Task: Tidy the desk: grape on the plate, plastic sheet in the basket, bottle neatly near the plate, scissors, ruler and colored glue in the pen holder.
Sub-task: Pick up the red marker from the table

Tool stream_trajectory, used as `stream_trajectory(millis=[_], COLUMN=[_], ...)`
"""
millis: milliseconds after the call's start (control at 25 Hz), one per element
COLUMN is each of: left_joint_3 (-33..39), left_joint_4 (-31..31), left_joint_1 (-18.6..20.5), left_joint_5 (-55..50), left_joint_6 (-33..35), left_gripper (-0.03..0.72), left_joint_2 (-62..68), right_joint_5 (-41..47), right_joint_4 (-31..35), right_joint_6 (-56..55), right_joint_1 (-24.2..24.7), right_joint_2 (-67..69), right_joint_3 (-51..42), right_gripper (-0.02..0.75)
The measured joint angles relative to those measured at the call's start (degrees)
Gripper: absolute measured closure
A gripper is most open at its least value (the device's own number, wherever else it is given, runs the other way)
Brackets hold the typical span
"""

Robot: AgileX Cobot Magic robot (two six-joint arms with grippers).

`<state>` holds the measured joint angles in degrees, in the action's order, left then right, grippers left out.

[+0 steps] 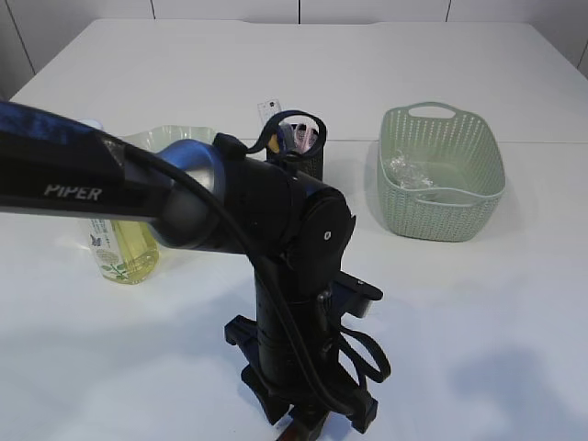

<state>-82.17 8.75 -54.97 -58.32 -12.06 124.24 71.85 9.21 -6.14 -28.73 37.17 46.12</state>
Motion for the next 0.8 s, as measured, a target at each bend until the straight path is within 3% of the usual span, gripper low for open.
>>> stream_trajectory(millis=[800], left_joint_3=[0.0], left_joint_4=[-0.1], left_joint_1=[0.0], left_joint_5=[1.8], left_joint_6=[0.0], left_gripper=[0.379], left_joint_2=[0.0], right_joint_5=[0.0], right_joint_4=[-0.1], right_joint_6=[0.0], right_joint_1=[0.0], right_joint_2=[0.0], right_joint_3=[0.0], right_gripper=[0.393])
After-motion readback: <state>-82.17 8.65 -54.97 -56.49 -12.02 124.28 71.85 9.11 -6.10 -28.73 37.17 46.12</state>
